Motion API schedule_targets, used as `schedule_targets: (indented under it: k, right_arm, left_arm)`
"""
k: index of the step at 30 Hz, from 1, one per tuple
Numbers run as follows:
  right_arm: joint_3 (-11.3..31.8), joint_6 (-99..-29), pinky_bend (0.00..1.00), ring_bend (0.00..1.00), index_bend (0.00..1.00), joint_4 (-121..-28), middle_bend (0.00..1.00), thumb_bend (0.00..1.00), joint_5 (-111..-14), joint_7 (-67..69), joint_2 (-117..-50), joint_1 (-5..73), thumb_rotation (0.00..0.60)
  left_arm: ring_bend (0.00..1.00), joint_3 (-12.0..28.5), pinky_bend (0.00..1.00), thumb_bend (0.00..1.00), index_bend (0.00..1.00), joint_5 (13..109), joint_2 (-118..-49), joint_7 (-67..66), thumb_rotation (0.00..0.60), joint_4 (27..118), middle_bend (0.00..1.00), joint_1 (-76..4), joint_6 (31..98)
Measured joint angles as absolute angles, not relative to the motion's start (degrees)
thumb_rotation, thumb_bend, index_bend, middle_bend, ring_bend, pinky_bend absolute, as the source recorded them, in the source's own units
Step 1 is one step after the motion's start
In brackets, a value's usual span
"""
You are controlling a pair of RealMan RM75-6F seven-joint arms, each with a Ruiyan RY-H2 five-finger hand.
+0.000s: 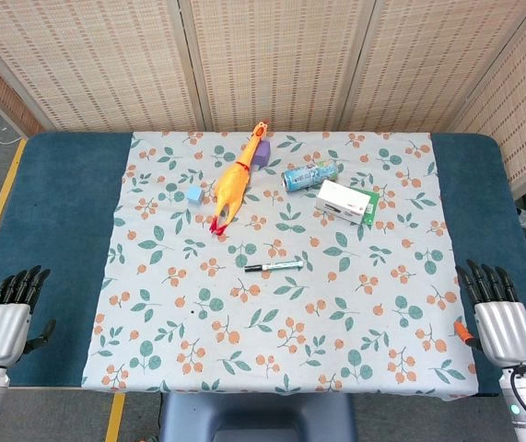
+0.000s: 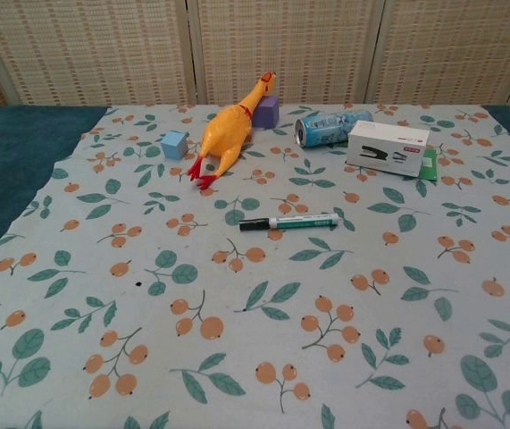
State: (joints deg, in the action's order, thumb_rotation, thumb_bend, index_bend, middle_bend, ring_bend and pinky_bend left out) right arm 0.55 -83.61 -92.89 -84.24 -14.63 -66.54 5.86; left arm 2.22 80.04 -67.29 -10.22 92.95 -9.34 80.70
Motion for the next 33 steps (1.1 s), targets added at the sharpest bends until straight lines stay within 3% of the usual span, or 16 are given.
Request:
schedule_targets:
  k: [9,13,18,23,28,33]
  right_arm:
    - [0.6,-82.5,0.0,0.0,0.0,-91.6,0.0,0.12,-85.2,-14.9,-68.7,6.4,0.6]
    - [2.1,-78.3,0.0,0.0,0.0,-90.6,0.01,0.12,-85.4,-15.4,-71.1,10.0,0.6]
    - [5.4,-68.8,0.0,0.0,0.15,-89.2,0.18,0.13,-83.9,-15.6,-75.5,17.6,0.6]
    - [9.6,-58.1,0.0,0.0,0.29,-84.4,0.28,0.18,-80.9,-15.5,-83.8,28.0,0.6]
    - [11.9,-52.9,0.0,0.0,0.31,-77.1,0.29,0.18,-79.7,-18.8,-91.8,36.2,0.6]
    - [12.5,-49.9,0.0,0.0,0.32,-72.8,0.3,0.18,-77.6,-24.4,-95.6,39.9,0.6]
  left_arm:
    - [0.0,2.2,0.08,0.35,0.0,81.1,-67.0,-9.6,0.6,93.3,0.0,-9.0,81.2]
    - [0.0,2.3,0.08,0.36,0.0,81.3,-66.8,-9.0,0.6,93.4,0.0,-9.2,80.8]
    - [0.0,2.6,0.08,0.36,0.0,81.6,-66.7,-8.3,0.6,93.3,0.0,-9.7,80.3]
    - [0.0,2.6,0.08,0.35,0.0,81.4,-66.6,-8.0,0.6,93.3,0.0,-9.7,80.0]
    - [0.0,2.8,0.08,0.36,0.0,81.3,-66.2,-7.4,0.6,93.4,0.0,-9.6,80.2]
    - [0.0,2.8,0.09,0.36,0.0,81.3,-65.8,-7.0,0.6,93.4,0.0,-9.2,80.5]
